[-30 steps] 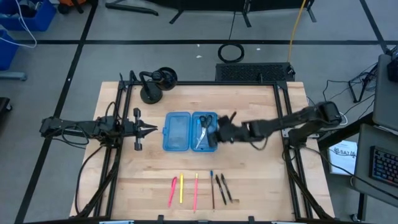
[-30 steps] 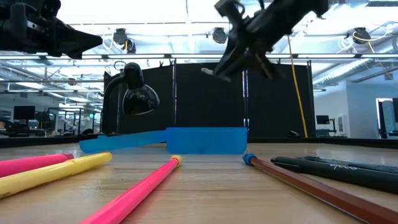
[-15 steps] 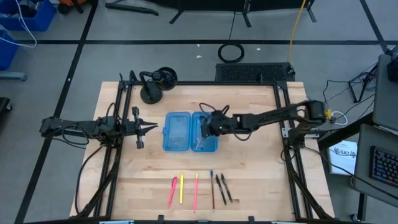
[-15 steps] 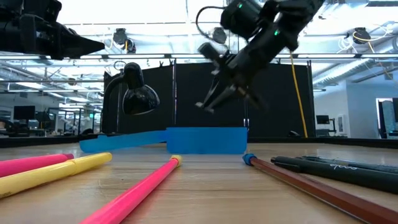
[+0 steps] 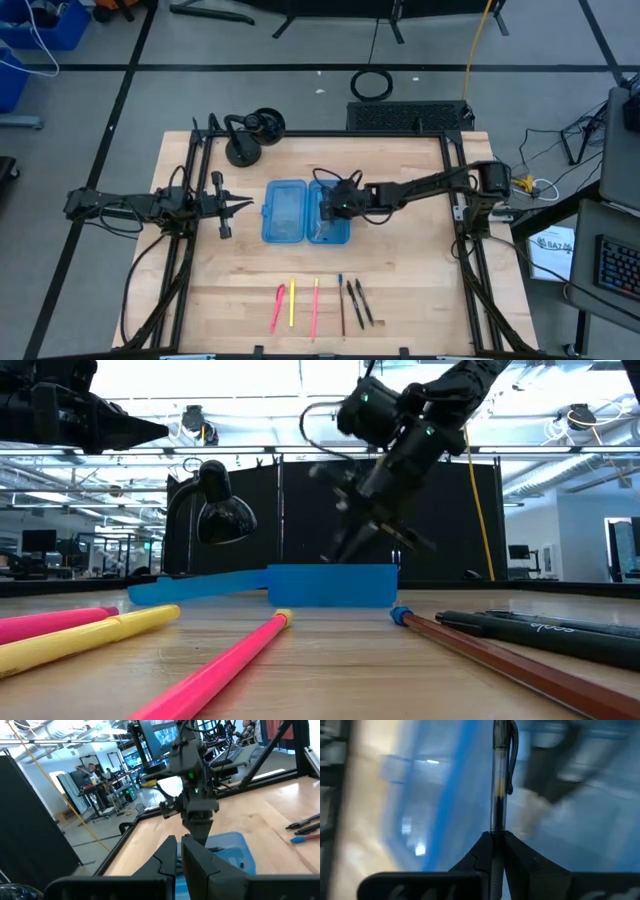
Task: Pick & place school supplies into a supply box
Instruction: Put the right black transparent pen into the blue supply box, then put the pink pen into the blue supply box
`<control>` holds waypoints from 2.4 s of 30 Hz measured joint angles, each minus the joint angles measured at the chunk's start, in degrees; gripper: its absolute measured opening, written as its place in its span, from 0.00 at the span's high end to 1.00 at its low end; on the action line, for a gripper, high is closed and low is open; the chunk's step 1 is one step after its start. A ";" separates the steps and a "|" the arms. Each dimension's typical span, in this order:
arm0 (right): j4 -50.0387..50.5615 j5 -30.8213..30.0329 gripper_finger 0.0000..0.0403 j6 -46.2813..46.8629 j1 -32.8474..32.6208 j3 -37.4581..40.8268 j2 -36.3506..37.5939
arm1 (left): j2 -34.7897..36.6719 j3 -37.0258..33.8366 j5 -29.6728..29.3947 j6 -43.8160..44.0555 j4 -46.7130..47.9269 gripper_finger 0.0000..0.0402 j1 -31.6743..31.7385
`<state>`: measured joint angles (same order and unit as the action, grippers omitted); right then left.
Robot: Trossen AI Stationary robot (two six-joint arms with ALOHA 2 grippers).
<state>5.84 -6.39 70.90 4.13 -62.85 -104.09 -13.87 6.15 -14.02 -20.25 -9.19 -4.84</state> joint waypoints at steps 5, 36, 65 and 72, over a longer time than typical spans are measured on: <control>3.47 -0.09 0.95 0.18 0.74 0.02 0.00 | 0.00 0.00 0.00 -0.26 0.04 0.92 -0.01; 5.90 -0.98 0.74 -3.64 1.02 0.02 0.67 | 0.00 0.00 0.04 -0.04 0.42 0.92 -0.02; 20.00 -31.84 0.98 -34.45 -21.55 11.49 39.75 | 0.00 -0.07 -2.04 10.16 -2.39 0.92 0.00; -2.12 -26.24 1.00 -51.05 -20.96 28.79 50.20 | 0.00 -0.07 -2.62 14.11 -1.07 0.92 -0.01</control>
<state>3.72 -32.63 19.85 -16.83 -34.06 -53.89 -13.87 6.09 -16.64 -6.15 -10.26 -4.85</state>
